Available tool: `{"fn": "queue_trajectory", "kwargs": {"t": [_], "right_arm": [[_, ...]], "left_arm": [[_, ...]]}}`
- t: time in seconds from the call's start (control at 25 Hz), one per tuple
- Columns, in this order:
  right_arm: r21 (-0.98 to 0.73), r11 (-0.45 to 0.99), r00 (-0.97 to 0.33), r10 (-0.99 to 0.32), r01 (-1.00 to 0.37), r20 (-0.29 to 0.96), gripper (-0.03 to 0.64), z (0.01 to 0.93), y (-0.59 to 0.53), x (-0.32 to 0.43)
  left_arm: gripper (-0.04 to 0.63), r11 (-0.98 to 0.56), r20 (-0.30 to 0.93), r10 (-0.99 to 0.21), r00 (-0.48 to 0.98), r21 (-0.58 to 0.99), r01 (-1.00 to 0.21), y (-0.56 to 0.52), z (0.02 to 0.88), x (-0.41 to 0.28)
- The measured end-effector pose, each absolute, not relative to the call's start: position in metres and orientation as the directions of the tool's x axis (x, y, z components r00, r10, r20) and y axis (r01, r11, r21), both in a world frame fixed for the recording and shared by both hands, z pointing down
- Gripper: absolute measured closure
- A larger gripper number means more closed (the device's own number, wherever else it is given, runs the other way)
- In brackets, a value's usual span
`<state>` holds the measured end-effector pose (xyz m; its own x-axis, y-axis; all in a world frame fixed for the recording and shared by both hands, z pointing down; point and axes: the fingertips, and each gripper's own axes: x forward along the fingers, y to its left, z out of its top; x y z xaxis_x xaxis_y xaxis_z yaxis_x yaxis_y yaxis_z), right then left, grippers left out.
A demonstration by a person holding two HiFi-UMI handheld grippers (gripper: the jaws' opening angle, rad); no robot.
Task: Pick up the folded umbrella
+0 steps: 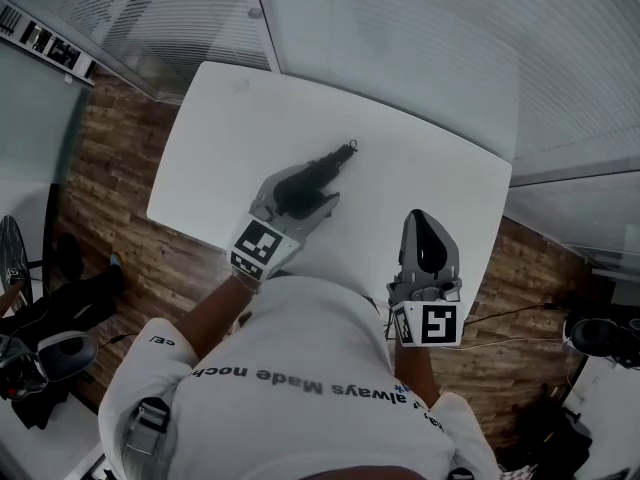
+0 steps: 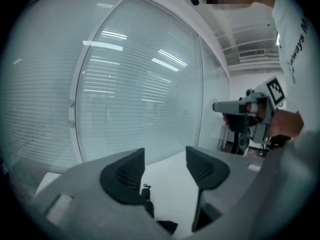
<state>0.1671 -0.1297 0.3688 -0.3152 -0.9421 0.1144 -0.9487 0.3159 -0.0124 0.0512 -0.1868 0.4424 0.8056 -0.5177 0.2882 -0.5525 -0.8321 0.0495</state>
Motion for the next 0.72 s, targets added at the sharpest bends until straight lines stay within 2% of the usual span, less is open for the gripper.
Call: {"fn": "queue_trajectory", "kwargs": {"t": [0.24,0.72], "right_arm": [[-0.015,0.324,-0.323,-0.94,-0.946,0.111,0.615,0.368,-0.126,0.167],[-0.017,0.312,-0.311,-0.941,-0.95,0.131,0.615,0.375,-0.129,0.16]], "left_arm": [[0.253,-0.852,0.408,-0.463,0.787,0.039,-0.522,-0.192,0.505,0.052],[0.237,-0.833,0.557,-0.435,0.707,0.05,-0.552,-0.226,0.637,0.033]]}}
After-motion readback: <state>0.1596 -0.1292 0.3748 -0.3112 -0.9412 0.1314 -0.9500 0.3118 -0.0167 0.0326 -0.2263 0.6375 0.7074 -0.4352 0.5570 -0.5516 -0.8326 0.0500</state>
